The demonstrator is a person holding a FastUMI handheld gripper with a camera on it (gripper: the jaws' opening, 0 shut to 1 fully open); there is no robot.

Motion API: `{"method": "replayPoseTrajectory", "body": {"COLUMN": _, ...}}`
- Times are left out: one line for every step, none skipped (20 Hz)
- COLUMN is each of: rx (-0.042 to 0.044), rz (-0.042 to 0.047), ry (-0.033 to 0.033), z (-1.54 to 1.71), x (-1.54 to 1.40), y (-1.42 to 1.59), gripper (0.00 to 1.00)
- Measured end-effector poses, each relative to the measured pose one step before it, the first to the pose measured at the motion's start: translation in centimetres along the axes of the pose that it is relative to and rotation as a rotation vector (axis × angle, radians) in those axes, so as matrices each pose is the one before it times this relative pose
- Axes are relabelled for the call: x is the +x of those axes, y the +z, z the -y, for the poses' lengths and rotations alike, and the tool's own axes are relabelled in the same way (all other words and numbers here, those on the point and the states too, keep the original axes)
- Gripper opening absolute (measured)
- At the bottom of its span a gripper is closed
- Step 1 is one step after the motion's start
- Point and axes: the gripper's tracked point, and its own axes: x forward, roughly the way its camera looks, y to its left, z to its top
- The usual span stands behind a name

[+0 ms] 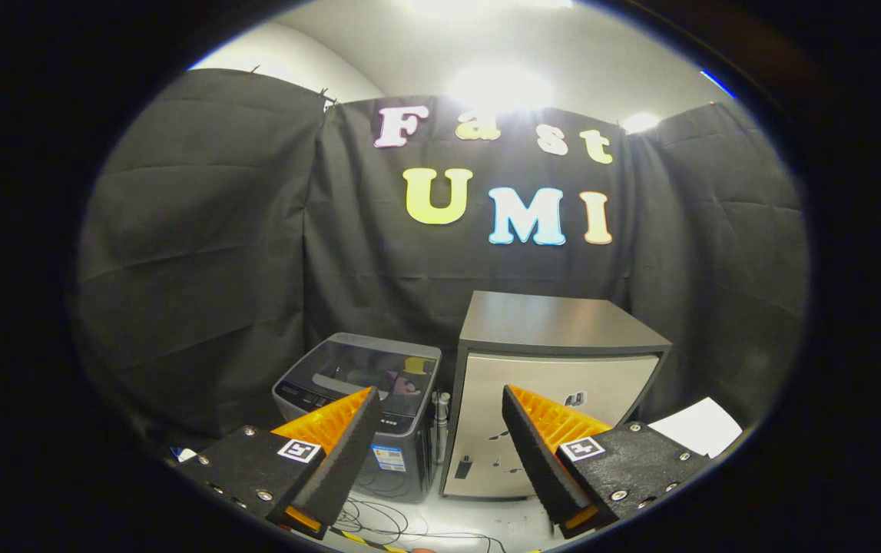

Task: Put the clothes into the washing machine and then close the washing machine lid.

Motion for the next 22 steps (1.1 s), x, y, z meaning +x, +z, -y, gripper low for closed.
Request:
{"method": "replayPoseTrajectory", "body": {"rx": 0.00740, "rz": 0.01025, "ry": 0.00265, "z": 0.015, "x": -1.005, "y": 0.162, "gripper": 0.97}}
{"method": "replayPoseTrajectory", "body": {"rx": 0.00785, "rz": 0.00891, "ry": -0.00450, "z": 0.136, "x": -0.787, "y": 0.152, "gripper": 0.97}}
{"method": "replayPoseTrajectory", "body": {"rx": 0.00885, "rz": 0.00914, "ry": -0.00281, "z": 0.040, "x": -0.855, "y": 0.065, "gripper": 0.97}}
{"method": "replayPoseTrajectory", "body": {"rx": 0.00857, "rz": 0.00730, "ry": -0.00276, "z": -0.091, "x": -0.774, "y": 0.017, "gripper": 0.97}}
{"method": "replayPoseTrajectory", "body": {"rx": -0.00069, "rz": 0.00523, "ry": -0.00571, "z": 0.033, "x": -0.697, "y": -0.283, "gripper": 0.97}}
{"method": "replayPoseTrajectory", "body": {"rx": -0.01086, "rz": 0.00502, "ry": -0.01894, "z": 0.386, "x": -0.707, "y": -0.394, "gripper": 0.97}}
{"method": "replayPoseTrajectory", "body": {"rx": -0.00701, "rz": 0.00008, "ry": -0.00999, "z": 0.357, "x": -0.605, "y": -0.513, "gripper": 0.97}}
{"method": "replayPoseTrajectory", "body": {"rx": 0.00275, "rz": -0.00636, "ry": -0.00770, "z": 0.141, "x": -0.490, "y": -0.530, "gripper": 0.97}}
{"method": "replayPoseTrajectory", "body": {"rx": 0.00636, "rz": 0.00864, "ry": -0.00630, "z": 0.076, "x": -0.827, "y": -0.184, "gripper": 0.97}}
{"method": "replayPoseTrajectory", "body": {"rx": 0.00623, "rz": 0.00341, "ry": -0.00867, "z": 0.156, "x": -0.594, "y": -0.218, "gripper": 0.97}}
{"method": "replayPoseTrajectory", "body": {"rx": 0.00164, "rz": -0.00240, "ry": -0.00969, "z": 0.371, "x": -0.337, "y": -0.485, "gripper": 0.97}}
{"method": "replayPoseTrajectory", "body": {"rx": -0.00270, "rz": -0.00759, "ry": -0.00524, "z": 0.159, "x": -0.247, "y": -0.276, "gripper": 0.97}}
{"method": "replayPoseTrajectory", "body": {"rx": -0.00810, "rz": 0.00090, "ry": -0.00889, "z": 0.254, "x": -0.432, "y": -0.124, "gripper": 0.97}}
{"method": "replayPoseTrajectory", "body": {"rx": -0.00504, "rz": 0.00315, "ry": -0.00995, "z": 0.343, "x": -0.202, "y": 0.173, "gripper": 0.97}}
{"method": "replayPoseTrajectory", "body": {"rx": 0.00451, "rz": 0.00805, "ry": -0.00767, "z": 0.286, "x": -0.186, "y": 0.220, "gripper": 0.97}}
{"method": "replayPoseTrajectory", "body": {"rx": 0.00887, "rz": 0.00755, "ry": -0.00250, "z": -0.026, "x": 0.056, "y": 0.171, "gripper": 0.97}}
{"method": "replayPoseTrajectory", "body": {"rx": 0.00619, "rz": 0.00477, "ry": -0.00097, "z": -0.036, "x": -0.022, "y": 0.051, "gripper": 0.97}}
{"method": "replayPoseTrajectory", "body": {"rx": 0.00014, "rz": 0.00281, "ry": -0.00204, "z": 0.029, "x": -0.045, "y": 0.062, "gripper": 0.97}}
{"method": "replayPoseTrajectory", "body": {"rx": -0.00373, "rz": 0.00272, "ry": -0.00128, "z": 0.053, "x": -0.080, "y": 0.073, "gripper": 0.97}}
{"method": "replayPoseTrajectory", "body": {"rx": -0.00590, "rz": 0.00320, "ry": -0.00188, "z": -0.002, "x": -0.053, "y": 0.169, "gripper": 0.97}}
{"method": "replayPoseTrajectory", "body": {"rx": -0.00525, "rz": 0.00039, "ry": 0.00043, "z": -0.037, "x": -0.095, "y": 0.046, "gripper": 0.97}}
{"method": "replayPoseTrajectory", "body": {"rx": -0.00287, "rz": 0.00235, "ry": 0.00227, "z": -0.110, "x": 0.030, "y": 0.088, "gripper": 0.97}}
